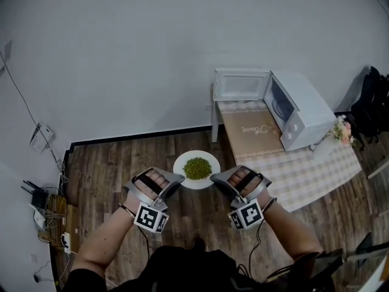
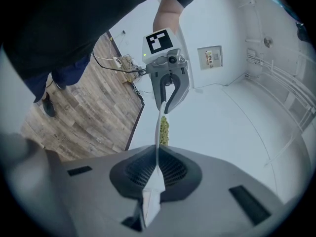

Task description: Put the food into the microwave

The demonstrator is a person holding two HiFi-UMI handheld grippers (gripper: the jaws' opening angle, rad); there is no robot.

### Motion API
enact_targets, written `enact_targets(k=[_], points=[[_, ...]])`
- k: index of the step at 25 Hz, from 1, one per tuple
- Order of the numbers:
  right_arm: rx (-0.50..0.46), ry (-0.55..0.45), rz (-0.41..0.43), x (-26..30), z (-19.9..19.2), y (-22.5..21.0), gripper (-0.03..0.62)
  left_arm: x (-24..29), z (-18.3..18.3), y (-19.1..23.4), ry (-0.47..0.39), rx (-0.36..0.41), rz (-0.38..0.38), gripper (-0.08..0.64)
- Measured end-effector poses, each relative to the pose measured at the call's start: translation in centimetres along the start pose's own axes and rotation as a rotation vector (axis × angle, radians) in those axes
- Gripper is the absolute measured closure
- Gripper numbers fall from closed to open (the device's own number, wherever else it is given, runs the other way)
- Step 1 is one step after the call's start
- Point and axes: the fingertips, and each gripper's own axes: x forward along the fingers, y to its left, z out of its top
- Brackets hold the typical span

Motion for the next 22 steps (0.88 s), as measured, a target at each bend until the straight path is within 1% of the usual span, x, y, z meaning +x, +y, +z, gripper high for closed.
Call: enact_targets(k=[4,7,11,14,19,22], points=[[0.009,-0.002,0.002,0.6,-0.9,0.0,0.572,1.1,-0.4,0.2,-0.007,-0.006,-0.012,0.538],[0.015,0.015,-0.007,0.9,-1.7,-0.1,0.572,1.9,-0.5,0.5,-0.013,-0.003,-0.003,0.538],[0.016,0.024,0.002,1.9,-2.7,0.1,0.572,3.3,-1.3,0.4,-0.032,0.000,-0.008,0.538],[0.016,0.045,-0.009,2.6,-3.3,0.1,0.572,3.9,-1.9,0.4,-0.044,0.015,0.004,0.538],[0.012,0.069,0.002,5.7,-5.8,-1.5,0.572,6.9,-5.0,2.0,-0.074,0.014,0.017,0.538],[0.020,0.088,0.016,7.5,-6.9,-2.2,0.572,8.2,-6.9,2.7,-0.090,0.016,0.009,0.538]])
